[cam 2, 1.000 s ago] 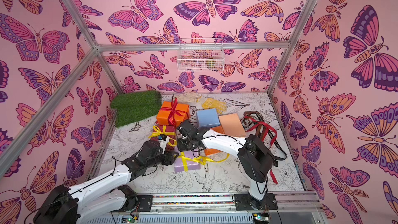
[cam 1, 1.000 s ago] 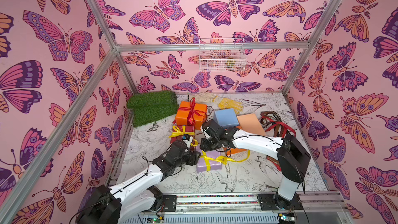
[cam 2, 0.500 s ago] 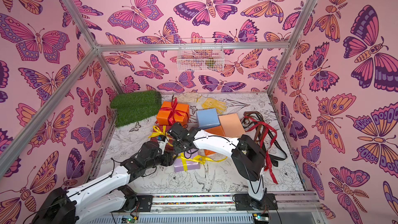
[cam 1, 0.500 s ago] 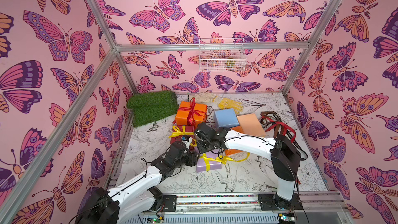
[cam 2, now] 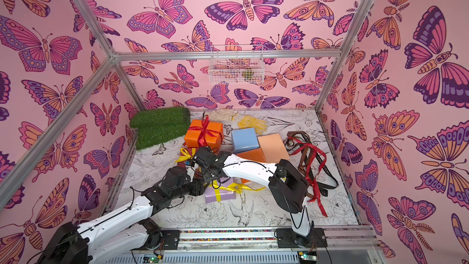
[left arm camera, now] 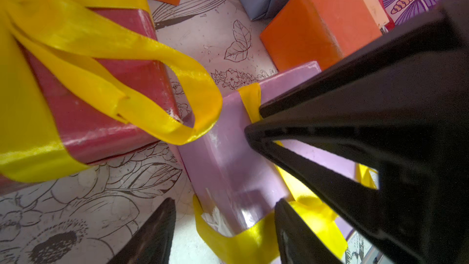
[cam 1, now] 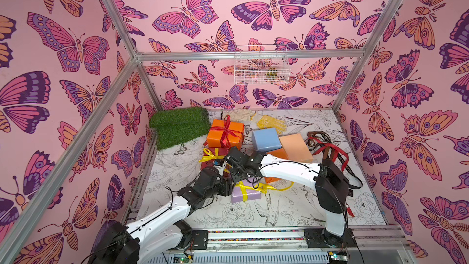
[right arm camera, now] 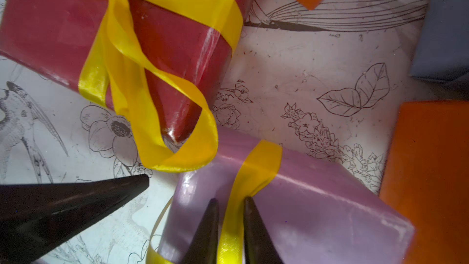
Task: Untie the ribbon bows on the gift boxes
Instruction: Pull the ribbon from the gift box.
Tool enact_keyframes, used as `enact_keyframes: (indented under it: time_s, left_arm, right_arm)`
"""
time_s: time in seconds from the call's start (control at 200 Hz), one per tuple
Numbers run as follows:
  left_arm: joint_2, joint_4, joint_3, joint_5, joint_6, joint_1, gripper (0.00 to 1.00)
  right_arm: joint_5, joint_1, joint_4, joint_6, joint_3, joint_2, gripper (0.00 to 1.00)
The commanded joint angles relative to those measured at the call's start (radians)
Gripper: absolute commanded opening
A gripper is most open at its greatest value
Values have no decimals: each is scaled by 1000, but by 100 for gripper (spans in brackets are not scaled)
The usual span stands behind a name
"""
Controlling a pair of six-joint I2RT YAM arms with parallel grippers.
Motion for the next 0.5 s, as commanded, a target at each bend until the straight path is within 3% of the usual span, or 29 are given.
enact_keyframes:
  time_s: [0.0, 0.165, 0.361, 0.496]
  left_arm:
    - [-22, -13, -24, 12, 17, -4, 65]
    - [-23, -13, -26, 12, 18, -4, 65]
    - [-25, -13, -24, 10, 18, -4, 64]
    - [-31, -15, -23, 5, 16, -2, 65]
  right_arm:
    - [18, 12, -154, 32, -60, 105, 10]
    - [44, 14, -164, 36, -75, 101, 0]
    - [69, 9, -186, 16, -78, 59, 0]
    - [21, -13, -143, -7, -110, -58, 0]
